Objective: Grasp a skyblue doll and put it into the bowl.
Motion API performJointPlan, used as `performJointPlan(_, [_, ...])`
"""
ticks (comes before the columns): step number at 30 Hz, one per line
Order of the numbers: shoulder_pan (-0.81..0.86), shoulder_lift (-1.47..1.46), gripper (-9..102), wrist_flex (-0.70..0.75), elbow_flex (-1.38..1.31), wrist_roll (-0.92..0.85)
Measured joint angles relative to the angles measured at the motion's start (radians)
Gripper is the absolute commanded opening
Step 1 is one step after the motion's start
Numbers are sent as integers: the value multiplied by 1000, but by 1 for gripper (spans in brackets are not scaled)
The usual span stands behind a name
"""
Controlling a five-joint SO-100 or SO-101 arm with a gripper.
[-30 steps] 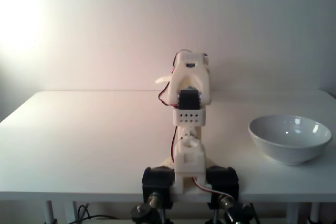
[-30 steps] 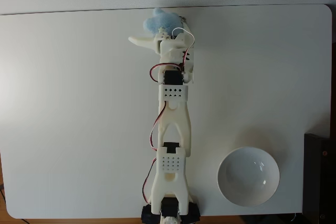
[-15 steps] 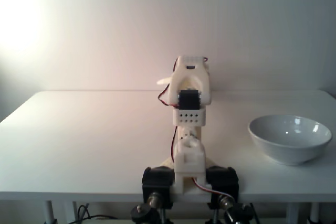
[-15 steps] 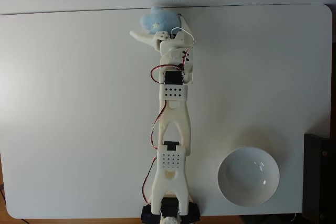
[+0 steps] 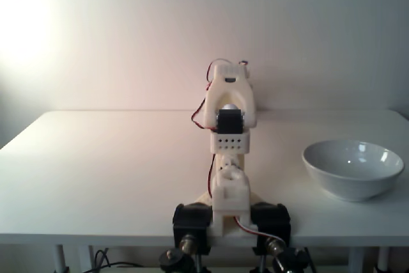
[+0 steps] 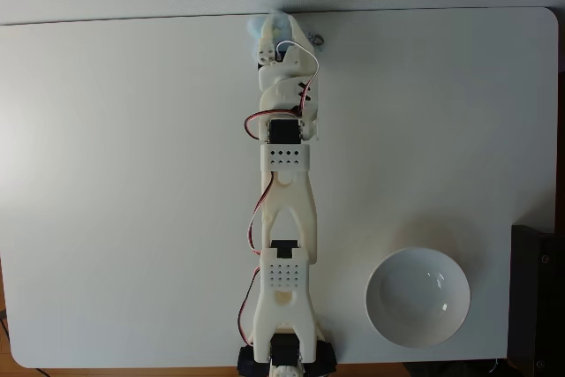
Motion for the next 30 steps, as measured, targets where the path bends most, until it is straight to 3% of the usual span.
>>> performJointPlan(4, [0,2,9,26,-2,0])
performJointPlan(7, [0,2,19,26,-6,-14])
performJointPlan(16, [21,46,74,69,15,-121])
performJointPlan(20, [18,77,91,91,17,-169])
performJointPlan(24, [21,81,94,210,20,-181])
performJointPlan(30, [44,55,91,394,-2,-181])
